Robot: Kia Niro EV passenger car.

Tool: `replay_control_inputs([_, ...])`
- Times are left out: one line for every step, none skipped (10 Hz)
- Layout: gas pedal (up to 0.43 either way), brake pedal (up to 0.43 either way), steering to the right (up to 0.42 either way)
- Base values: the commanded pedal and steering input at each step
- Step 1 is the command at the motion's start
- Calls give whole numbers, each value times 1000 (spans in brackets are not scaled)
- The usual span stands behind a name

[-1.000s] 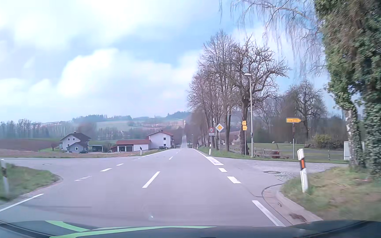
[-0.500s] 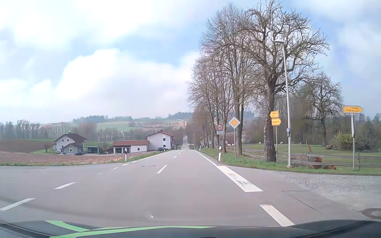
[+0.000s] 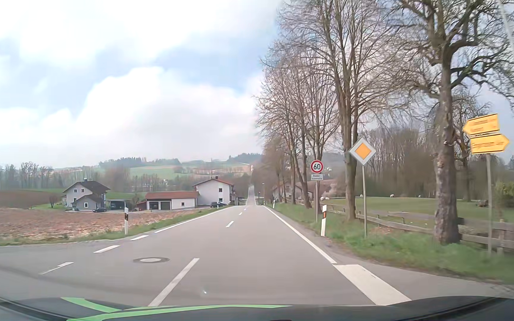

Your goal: Follow the waypoints while adhering to traffic rules and regulations

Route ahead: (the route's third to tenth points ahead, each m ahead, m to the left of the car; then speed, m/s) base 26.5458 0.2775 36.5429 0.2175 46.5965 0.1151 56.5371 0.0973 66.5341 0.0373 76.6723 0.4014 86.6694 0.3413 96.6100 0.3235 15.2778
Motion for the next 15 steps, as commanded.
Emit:
replay_control_inputs([0, 55, -1])
replay_control_inputs([0, 55, 0])
replay_control_inputs([0, 55, 1])
replay_control_inputs([0, 49, 1])
replay_control_inputs([0, 43, 1])
replay_control_inputs([0, 43, 1])
replay_control_inputs([0, 43, 1])
replay_control_inputs([0, 37, 2])
replay_control_inputs([0, 30, 1])
replay_control_inputs([0, 30, 1])
replay_control_inputs([0, 30, 1])
replay_control_inputs([0, 24, 1])
replay_control_inputs([0, 24, 1])
replay_control_inputs([0, 24, 1])
replay_control_inputs([0, 18, 1])
